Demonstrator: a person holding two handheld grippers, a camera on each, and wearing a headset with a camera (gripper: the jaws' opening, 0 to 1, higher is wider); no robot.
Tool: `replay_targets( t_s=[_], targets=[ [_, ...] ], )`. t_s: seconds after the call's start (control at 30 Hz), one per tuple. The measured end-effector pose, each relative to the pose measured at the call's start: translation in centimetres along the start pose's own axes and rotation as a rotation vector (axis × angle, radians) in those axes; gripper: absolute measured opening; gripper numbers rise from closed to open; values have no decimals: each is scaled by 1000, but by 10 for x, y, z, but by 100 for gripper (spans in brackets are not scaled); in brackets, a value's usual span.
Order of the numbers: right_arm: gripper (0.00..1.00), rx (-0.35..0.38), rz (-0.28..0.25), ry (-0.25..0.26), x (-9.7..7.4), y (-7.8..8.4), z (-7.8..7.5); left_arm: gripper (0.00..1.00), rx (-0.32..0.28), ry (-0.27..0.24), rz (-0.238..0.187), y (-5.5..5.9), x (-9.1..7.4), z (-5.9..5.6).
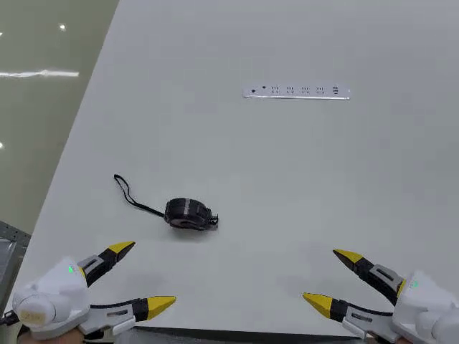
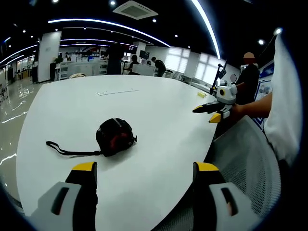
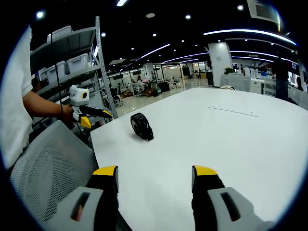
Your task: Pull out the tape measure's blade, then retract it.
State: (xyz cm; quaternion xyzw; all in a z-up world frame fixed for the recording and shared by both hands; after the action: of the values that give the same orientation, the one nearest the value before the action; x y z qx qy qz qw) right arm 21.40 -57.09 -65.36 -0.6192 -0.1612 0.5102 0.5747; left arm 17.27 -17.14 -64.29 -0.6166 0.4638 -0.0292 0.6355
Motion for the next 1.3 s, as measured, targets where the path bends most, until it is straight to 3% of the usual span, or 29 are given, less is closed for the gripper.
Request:
replay_targets(
  t_s=[0.6,0.73,1.3],
  targets=[
    [61,-13,2,-77,21,0,-11,84,48,51,40,-8,12,14],
    [62,-6,-21,-108,26,-2,-12,84,57,65,44,-9,15,16],
    [63,-39,-6,-150,44,-5,-23,85,99,102,69,-13,25,25]
  ],
)
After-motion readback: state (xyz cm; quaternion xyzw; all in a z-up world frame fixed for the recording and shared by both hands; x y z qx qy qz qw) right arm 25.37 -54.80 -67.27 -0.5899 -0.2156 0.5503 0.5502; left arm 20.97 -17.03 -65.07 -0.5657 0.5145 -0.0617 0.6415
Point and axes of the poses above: the centre of the closed fingertips' face, and the gripper's own axes: x roughly forward along the fingers, z roughly to its left, y roughly out of its underside, the point moved 9 cm from there along -x, roughly backward along the fingers, and after that the axes turned 4 degrees about z, right-handed, at the moved point
